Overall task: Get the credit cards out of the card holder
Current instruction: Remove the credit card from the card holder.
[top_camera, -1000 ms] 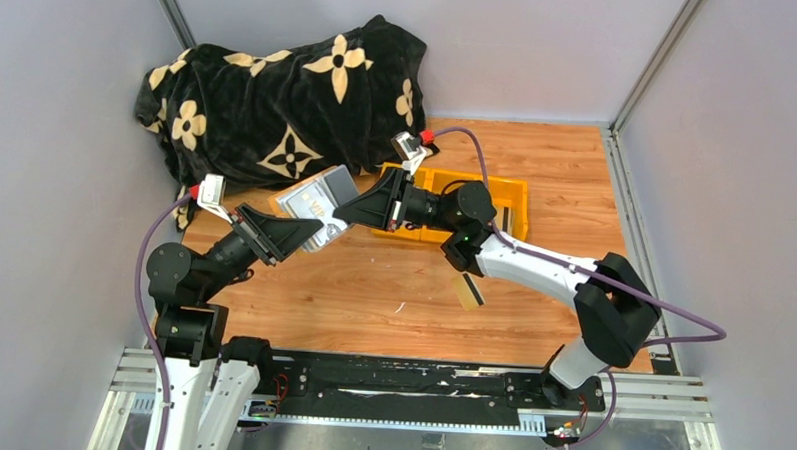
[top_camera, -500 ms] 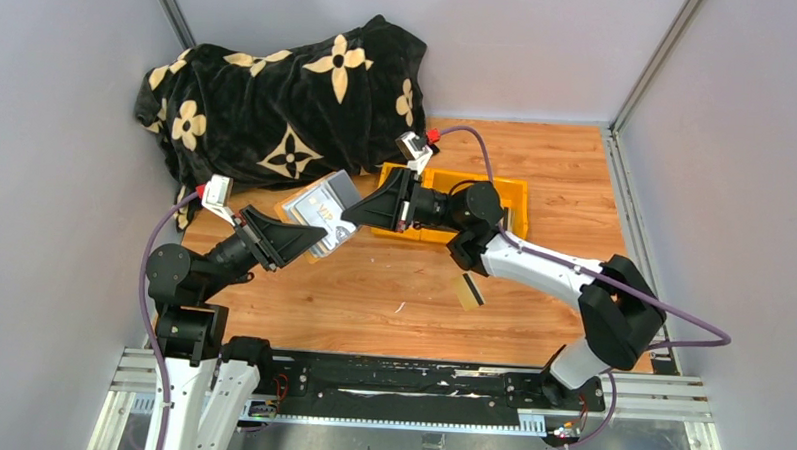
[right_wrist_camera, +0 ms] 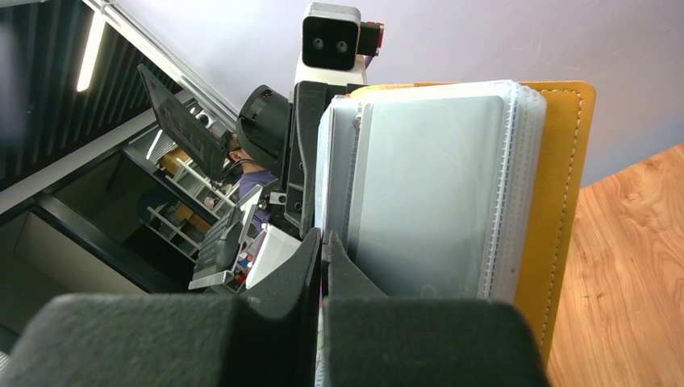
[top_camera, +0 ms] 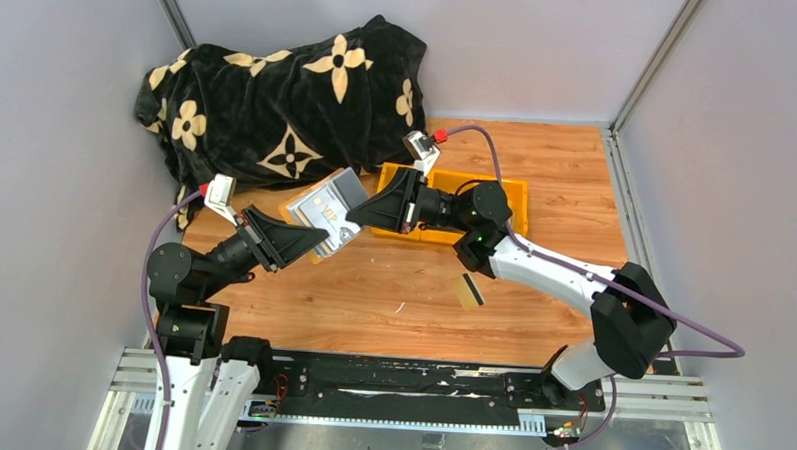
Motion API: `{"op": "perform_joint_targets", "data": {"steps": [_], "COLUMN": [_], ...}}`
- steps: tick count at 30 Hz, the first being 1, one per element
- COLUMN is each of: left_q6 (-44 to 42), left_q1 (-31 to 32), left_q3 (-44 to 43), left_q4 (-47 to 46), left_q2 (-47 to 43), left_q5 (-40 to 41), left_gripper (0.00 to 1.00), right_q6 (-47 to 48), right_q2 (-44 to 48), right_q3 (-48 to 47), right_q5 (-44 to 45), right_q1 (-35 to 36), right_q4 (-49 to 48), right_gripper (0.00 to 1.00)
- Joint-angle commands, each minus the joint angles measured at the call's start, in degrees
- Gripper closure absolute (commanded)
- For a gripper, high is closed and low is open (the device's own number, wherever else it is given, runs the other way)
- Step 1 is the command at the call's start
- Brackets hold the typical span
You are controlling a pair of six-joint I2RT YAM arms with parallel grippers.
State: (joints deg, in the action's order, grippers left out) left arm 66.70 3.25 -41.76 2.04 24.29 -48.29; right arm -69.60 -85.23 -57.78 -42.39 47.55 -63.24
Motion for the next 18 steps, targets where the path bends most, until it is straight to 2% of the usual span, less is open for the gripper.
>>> {"op": "perform_joint_targets", "data": {"steps": [1, 6, 12, 15, 17, 18], "left_q6": [0.6, 0.6, 0.7, 0.6, 0.5, 0.5], "left_q1": [0.3, 0.3, 0.3, 0.3, 0.3, 0.3], "left_q3": [-1.7, -2.0, -2.3, -2.3, -2.0, -1.9], "left_q4": [-1.8, -1.5, -1.7, -1.8, -1.8, -1.6], "left_q2": [-0.3, -0.2, 0.0, 0.1, 0.1, 0.1], "left_q5": [-1.6, -1.8, -0.9, -0.7, -0.5, -0.4], "left_gripper": [0.91, 0.89, 0.87, 0.88, 0.89, 0.89], "right_q6": [-1.8, -1.2, -2.3, -3.7, -4.1, -3.8], "right_q2": [1.0, -0.5, 0.2, -0.2, -0.8, -0.8], "right_q3": [-0.1, -3.1, 1.3, 1.0, -0.5, -1.0], "right_q5": [2.7, 0.4, 3.4, 1.4, -1.0, -2.0], "right_q1": [-2.8, -3.9, -3.9, -2.6, -1.7, -1.3], "right_q4": [-6.6, -4.9, -9.6, -11.2, -11.0, -10.1], "right_gripper": [1.0, 1.0, 1.0, 0.99, 0.81, 0.75]}}
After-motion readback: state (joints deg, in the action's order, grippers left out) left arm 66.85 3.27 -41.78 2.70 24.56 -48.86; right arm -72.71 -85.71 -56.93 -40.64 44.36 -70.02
